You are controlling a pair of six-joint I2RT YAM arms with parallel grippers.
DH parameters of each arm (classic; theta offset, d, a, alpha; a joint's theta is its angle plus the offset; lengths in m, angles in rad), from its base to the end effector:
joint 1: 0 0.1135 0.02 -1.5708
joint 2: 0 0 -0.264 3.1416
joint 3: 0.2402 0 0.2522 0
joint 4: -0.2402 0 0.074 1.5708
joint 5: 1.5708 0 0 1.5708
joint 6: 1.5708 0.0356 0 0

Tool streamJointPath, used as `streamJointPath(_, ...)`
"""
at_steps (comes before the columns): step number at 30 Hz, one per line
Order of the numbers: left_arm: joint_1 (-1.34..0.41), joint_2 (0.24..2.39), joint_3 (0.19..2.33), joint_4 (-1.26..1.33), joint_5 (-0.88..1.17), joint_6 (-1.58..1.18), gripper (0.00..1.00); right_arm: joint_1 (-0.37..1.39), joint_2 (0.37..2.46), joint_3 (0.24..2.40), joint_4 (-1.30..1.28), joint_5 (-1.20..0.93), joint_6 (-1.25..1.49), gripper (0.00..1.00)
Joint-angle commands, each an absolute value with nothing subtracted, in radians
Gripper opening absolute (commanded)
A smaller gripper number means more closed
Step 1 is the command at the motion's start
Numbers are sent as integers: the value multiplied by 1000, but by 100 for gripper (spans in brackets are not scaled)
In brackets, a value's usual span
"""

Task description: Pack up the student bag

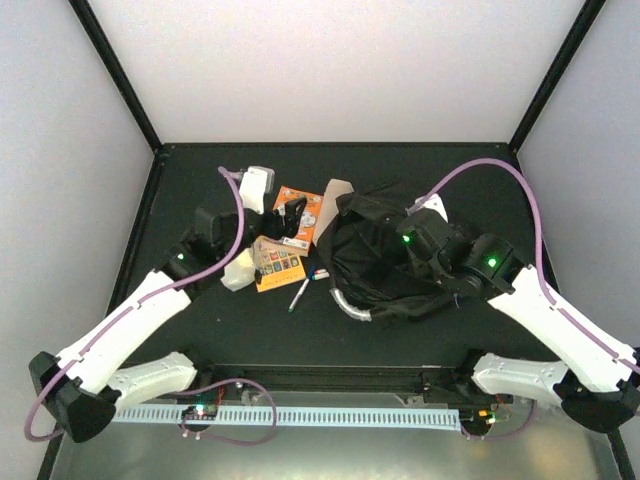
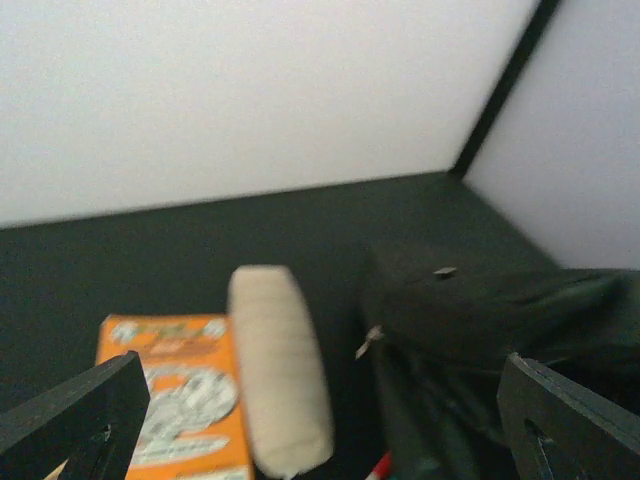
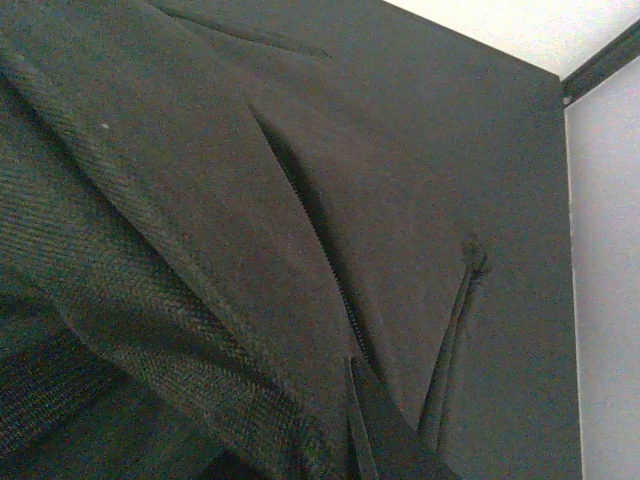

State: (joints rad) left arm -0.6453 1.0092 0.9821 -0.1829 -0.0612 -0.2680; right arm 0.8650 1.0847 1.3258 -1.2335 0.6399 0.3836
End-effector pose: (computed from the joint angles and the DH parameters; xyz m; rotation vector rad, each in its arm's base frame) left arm 0.1875 -0.1384 0.3675 0.2970 1.7962 -0.5995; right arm 0.1305 0.1204 0.3778 -0.3289 2.2938 -0.2189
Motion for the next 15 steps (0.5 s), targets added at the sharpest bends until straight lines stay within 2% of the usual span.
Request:
streamJointPath(1,-582,1056,1012,-495,-142,-369,99,854,1077,1308,-1100,621,367,6)
streamJointPath(7,-493,1129,944,-410,-4,-411,99,852,1080,1241,-1025,541,360,6)
streamJointPath(15,-418,1422,1083,-414,56,-380,99,847,1035,1127,-960,445,379,6)
